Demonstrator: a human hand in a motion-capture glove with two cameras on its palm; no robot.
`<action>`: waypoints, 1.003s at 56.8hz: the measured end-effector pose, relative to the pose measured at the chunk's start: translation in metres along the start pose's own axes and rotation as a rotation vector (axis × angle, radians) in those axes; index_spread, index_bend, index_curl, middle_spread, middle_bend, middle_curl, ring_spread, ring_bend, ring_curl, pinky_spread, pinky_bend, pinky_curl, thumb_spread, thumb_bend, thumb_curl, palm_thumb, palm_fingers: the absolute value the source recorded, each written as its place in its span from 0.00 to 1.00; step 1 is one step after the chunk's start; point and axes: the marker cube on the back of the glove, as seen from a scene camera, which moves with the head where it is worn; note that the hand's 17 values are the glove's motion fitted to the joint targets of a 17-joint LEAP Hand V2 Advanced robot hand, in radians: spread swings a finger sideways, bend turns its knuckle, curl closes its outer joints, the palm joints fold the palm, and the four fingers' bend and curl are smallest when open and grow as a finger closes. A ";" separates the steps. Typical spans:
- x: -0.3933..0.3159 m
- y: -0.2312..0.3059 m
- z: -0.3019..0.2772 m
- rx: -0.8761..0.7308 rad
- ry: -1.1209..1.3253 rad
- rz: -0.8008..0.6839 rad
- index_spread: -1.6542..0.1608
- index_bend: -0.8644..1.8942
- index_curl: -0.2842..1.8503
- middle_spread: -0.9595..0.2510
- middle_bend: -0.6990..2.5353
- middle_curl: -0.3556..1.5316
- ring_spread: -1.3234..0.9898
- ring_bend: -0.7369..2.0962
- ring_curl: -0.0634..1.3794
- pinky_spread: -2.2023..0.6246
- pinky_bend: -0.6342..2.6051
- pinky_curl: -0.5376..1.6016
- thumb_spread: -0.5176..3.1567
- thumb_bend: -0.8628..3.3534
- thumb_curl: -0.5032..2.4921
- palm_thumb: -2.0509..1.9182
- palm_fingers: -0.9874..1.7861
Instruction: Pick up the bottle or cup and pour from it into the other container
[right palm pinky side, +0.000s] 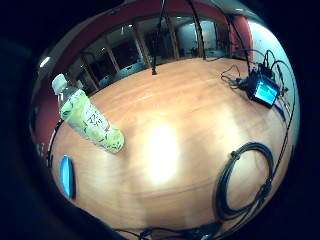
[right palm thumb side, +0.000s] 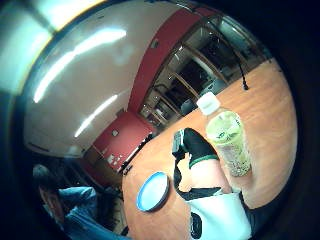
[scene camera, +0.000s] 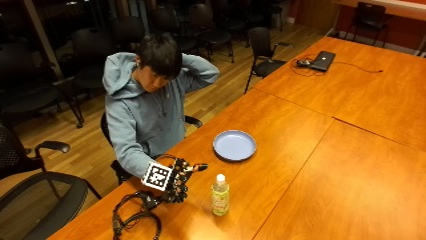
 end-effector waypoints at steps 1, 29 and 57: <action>0.000 0.003 0.000 -0.026 -0.007 0.015 0.77 0.36 0.23 0.86 0.30 0.37 0.63 0.42 0.25 0.86 0.38 0.38 0.41 0.20 0.32 0.68 0.38; 0.015 -0.006 0.030 0.044 -0.126 0.044 0.75 0.35 0.21 0.90 0.27 0.36 0.63 0.44 0.25 0.87 0.42 0.39 0.40 0.20 0.30 0.64 0.34; 0.013 0.009 0.049 -0.169 -0.188 0.293 0.76 0.36 0.21 0.93 0.27 0.35 0.65 0.46 0.25 0.87 0.43 0.38 0.39 0.20 0.30 0.63 0.34</action>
